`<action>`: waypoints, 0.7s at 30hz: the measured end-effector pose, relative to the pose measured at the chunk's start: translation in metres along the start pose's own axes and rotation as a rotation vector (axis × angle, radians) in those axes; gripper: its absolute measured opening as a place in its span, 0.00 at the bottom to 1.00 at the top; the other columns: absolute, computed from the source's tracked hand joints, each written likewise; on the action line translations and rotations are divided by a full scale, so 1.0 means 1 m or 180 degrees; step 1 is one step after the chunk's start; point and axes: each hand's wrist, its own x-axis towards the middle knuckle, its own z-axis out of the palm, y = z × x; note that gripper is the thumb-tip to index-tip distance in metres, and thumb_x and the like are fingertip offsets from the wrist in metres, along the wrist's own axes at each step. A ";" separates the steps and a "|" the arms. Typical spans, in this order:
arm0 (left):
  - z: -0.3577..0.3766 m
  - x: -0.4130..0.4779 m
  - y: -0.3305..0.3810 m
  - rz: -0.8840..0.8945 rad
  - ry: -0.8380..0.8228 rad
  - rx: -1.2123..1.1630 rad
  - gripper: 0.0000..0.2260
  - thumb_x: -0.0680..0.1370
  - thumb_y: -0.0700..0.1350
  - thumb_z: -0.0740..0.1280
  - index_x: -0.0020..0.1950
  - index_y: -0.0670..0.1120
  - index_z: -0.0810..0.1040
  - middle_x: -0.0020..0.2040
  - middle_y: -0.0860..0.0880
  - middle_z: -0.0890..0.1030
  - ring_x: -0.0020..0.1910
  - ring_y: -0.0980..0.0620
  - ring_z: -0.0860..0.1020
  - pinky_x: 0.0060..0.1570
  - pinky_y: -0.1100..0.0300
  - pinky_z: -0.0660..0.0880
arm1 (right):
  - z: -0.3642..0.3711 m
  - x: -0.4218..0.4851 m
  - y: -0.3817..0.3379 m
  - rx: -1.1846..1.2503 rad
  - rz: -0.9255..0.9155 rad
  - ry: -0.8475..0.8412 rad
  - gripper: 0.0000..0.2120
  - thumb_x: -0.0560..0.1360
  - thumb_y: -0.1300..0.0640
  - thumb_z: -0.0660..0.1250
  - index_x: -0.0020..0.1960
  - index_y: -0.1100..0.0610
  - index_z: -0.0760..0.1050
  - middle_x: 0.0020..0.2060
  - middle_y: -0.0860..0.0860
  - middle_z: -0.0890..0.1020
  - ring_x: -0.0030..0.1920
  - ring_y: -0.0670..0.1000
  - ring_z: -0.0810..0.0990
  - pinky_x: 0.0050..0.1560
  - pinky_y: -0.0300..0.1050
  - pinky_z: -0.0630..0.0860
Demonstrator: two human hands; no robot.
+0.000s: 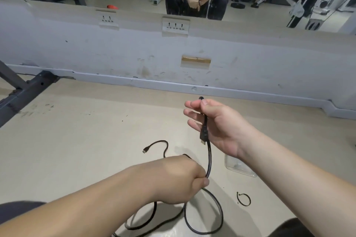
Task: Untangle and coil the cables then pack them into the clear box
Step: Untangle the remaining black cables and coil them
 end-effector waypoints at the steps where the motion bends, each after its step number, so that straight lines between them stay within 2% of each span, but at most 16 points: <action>1: 0.000 -0.002 0.005 0.0111 0.0056 0.0008 0.19 0.86 0.55 0.57 0.40 0.46 0.71 0.35 0.51 0.71 0.33 0.54 0.69 0.39 0.55 0.65 | -0.002 0.001 0.002 -0.0163 0.0034 0.0055 0.13 0.86 0.59 0.57 0.52 0.58 0.80 0.63 0.55 0.83 0.63 0.53 0.83 0.68 0.53 0.76; 5: -0.021 -0.010 0.001 0.0278 0.0720 -0.0013 0.16 0.82 0.58 0.61 0.42 0.48 0.76 0.32 0.52 0.75 0.33 0.53 0.73 0.39 0.55 0.73 | -0.011 0.001 0.003 -0.0866 -0.0080 0.0003 0.09 0.84 0.60 0.63 0.54 0.59 0.82 0.55 0.57 0.87 0.60 0.56 0.84 0.66 0.51 0.76; 9: -0.043 -0.015 -0.022 0.0618 0.1609 -0.0831 0.11 0.80 0.49 0.70 0.39 0.50 0.78 0.28 0.55 0.71 0.29 0.56 0.68 0.32 0.61 0.66 | -0.019 0.000 -0.006 -0.0703 -0.0130 -0.0121 0.08 0.81 0.64 0.65 0.57 0.64 0.81 0.48 0.60 0.87 0.46 0.55 0.87 0.51 0.48 0.82; 12: -0.052 -0.020 -0.037 0.0763 0.2004 -0.1254 0.07 0.81 0.49 0.71 0.43 0.55 0.84 0.33 0.53 0.78 0.30 0.53 0.71 0.31 0.60 0.68 | -0.012 -0.004 -0.002 -0.1084 -0.0261 -0.0269 0.07 0.81 0.66 0.66 0.53 0.64 0.83 0.42 0.58 0.87 0.40 0.53 0.85 0.45 0.42 0.81; 15: -0.058 -0.020 -0.048 0.0627 0.2560 -0.1234 0.05 0.79 0.53 0.73 0.45 0.55 0.86 0.40 0.55 0.82 0.38 0.56 0.78 0.38 0.62 0.73 | 0.001 -0.012 -0.002 -0.1265 -0.0270 -0.0746 0.14 0.84 0.61 0.61 0.47 0.58 0.85 0.39 0.58 0.83 0.32 0.52 0.78 0.39 0.44 0.76; 17: -0.064 -0.019 -0.055 0.0365 0.2902 -0.1406 0.06 0.78 0.53 0.74 0.43 0.53 0.85 0.38 0.52 0.82 0.36 0.59 0.77 0.39 0.62 0.72 | 0.009 -0.017 -0.006 -0.0937 -0.0063 -0.0981 0.17 0.85 0.55 0.56 0.51 0.60 0.83 0.37 0.57 0.80 0.31 0.52 0.73 0.37 0.45 0.73; 19: -0.064 -0.016 -0.058 0.0232 0.2935 -0.1771 0.07 0.77 0.52 0.75 0.43 0.50 0.84 0.38 0.48 0.83 0.35 0.55 0.76 0.38 0.61 0.72 | 0.013 -0.020 -0.009 -0.0967 0.0059 -0.1111 0.19 0.85 0.51 0.55 0.52 0.62 0.80 0.32 0.54 0.76 0.29 0.52 0.68 0.32 0.43 0.71; 21: -0.059 -0.013 -0.055 0.0297 0.2722 -0.2125 0.05 0.79 0.50 0.73 0.48 0.50 0.85 0.43 0.50 0.85 0.41 0.52 0.80 0.42 0.62 0.76 | 0.018 -0.023 -0.008 -0.1082 0.0144 -0.1199 0.17 0.85 0.51 0.57 0.45 0.59 0.78 0.27 0.51 0.71 0.26 0.50 0.63 0.27 0.41 0.65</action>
